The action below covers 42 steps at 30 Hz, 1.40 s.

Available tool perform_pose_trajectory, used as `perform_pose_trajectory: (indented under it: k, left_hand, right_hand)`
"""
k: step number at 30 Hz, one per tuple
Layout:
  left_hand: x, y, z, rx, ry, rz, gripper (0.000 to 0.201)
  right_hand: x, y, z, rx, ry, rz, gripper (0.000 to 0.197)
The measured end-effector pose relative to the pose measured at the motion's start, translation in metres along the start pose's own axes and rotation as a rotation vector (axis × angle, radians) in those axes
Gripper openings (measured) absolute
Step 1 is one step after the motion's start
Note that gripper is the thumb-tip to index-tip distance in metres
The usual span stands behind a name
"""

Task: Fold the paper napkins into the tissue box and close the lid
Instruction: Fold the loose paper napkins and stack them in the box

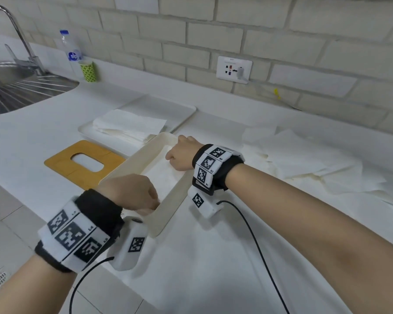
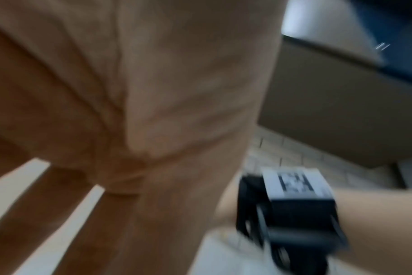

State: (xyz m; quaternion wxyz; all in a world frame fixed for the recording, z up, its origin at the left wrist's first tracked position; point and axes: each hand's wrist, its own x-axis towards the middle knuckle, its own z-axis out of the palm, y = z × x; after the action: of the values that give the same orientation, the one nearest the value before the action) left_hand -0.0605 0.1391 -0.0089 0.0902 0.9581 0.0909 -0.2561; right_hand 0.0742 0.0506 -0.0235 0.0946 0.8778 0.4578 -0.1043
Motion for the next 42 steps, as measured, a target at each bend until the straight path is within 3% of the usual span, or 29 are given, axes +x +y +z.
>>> perform_pose_trajectory:
  k: [2, 4, 7, 9, 12, 15, 18, 20, 22, 25, 31, 36, 42]
  left_hand:
    - [-0.016, 0.006, -0.007, -0.095, 0.112, -0.009, 0.04]
    - [-0.033, 0.018, -0.013, -0.261, 0.308, 0.046, 0.032]
    - [-0.05, 0.053, -0.017, -0.502, 0.6, 0.311, 0.007]
    - [-0.048, 0.084, -0.013, -0.633, 0.661, 0.469, 0.009]
    - [-0.031, 0.124, 0.002, -0.675, 0.614, 0.606, 0.01]
    - [-0.005, 0.157, 0.018, -0.575, 0.485, 0.652, 0.009]
    - [0.024, 0.187, 0.033, -0.443, 0.341, 0.689, 0.006]
    - [0.039, 0.207, 0.043, -0.32, 0.248, 0.705, 0.006]
    - [0.049, 0.226, 0.051, -0.22, 0.177, 0.717, 0.014]
    - [0.054, 0.249, 0.058, -0.108, 0.102, 0.722, 0.026]
    - [0.056, 0.274, 0.066, 0.03, -0.023, 0.659, 0.045]
    - [0.065, 0.279, 0.065, -0.025, 0.039, 0.676, 0.062]
    - [0.073, 0.287, 0.069, -0.318, 0.262, 0.74, 0.034]
  right_hand:
    - [-0.02, 0.007, -0.009, 0.067, 0.146, -0.024, 0.04]
    - [-0.045, 0.02, -0.012, 0.102, 0.269, -0.011, 0.038]
    - [-0.095, 0.043, -0.008, 0.166, 0.371, 0.066, 0.034]
    - [-0.13, 0.06, 0.006, 0.187, 0.382, 0.153, 0.029]
    - [-0.185, 0.081, 0.04, 0.176, 0.288, 0.317, 0.025]
    - [-0.231, 0.094, 0.076, 0.137, 0.031, 0.527, 0.026]
    - [-0.263, 0.101, 0.106, 0.126, -0.268, 0.697, 0.04]
    - [-0.274, 0.104, 0.122, 0.191, -0.336, 0.758, 0.052]
    - [-0.279, 0.107, 0.132, 0.234, -0.288, 0.768, 0.051]
    - [-0.279, 0.115, 0.136, 0.163, -0.218, 0.714, 0.032]
    - [-0.282, 0.124, 0.142, 0.062, -0.172, 0.643, 0.022]
    - [-0.302, 0.133, 0.128, 0.217, 0.088, 0.611, 0.013]
    - [-0.318, 0.14, 0.109, 0.262, 0.39, 0.591, 0.007]
